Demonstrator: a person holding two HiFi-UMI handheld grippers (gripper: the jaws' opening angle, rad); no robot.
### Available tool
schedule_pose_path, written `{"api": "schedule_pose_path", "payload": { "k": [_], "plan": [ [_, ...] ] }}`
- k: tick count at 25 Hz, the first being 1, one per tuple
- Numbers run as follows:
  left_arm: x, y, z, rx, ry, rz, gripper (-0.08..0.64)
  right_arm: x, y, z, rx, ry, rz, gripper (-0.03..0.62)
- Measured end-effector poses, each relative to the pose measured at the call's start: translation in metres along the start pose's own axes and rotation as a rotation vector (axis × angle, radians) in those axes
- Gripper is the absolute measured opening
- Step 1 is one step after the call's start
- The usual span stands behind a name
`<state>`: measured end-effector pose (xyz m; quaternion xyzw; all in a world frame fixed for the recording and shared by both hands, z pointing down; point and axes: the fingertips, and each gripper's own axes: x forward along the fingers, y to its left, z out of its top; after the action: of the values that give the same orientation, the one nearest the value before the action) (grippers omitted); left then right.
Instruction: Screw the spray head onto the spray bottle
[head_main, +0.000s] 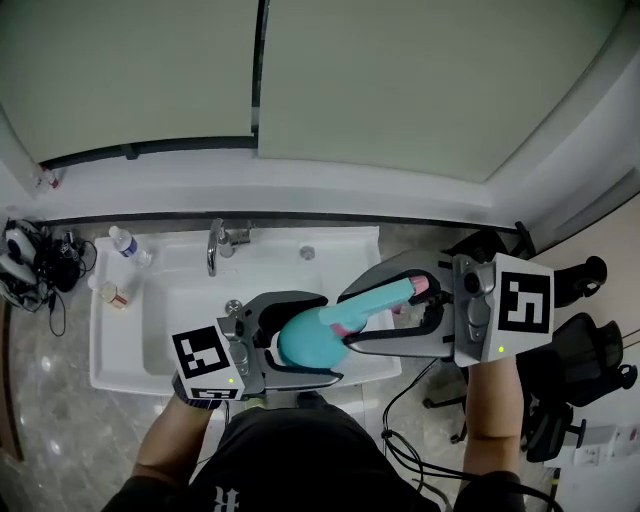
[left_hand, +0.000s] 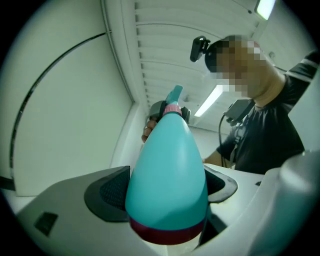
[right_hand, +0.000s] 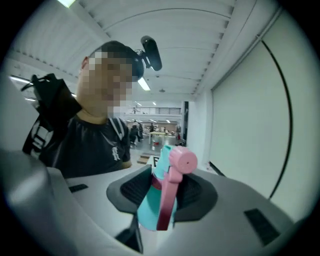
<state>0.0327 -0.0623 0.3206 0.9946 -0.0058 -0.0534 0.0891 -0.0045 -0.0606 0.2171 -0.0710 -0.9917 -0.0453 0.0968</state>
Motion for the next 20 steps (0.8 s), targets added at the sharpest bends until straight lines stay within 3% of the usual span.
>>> {"api": "schedule_pose_path", "payload": {
  "k": [6, 10, 16, 20],
  "plan": [
    [-0.011, 0.044, -0.002, 0.129, 0.086, 0.349, 0.417, -0.004, -0.041, -0.018, 0.070, 0.152, -0.411, 0.138],
    [-0.015, 0.063, 0.001, 0.192, 0.077, 0.513, 0.417, -0.011, -0.058, -0.031, 0.144, 0.184, -0.644, 0.138],
    [-0.018, 0.083, -0.003, 0.217, 0.098, 0.683, 0.417, -0.022, -0.079, -0.042, 0.277, 0.104, -0.903, 0.138],
    [-0.014, 0.083, -0.007, 0.176, 0.073, 0.641, 0.419, -0.020, -0.079, -0.047, 0.322, 0.079, -0.941, 0.138]
  ]
}}
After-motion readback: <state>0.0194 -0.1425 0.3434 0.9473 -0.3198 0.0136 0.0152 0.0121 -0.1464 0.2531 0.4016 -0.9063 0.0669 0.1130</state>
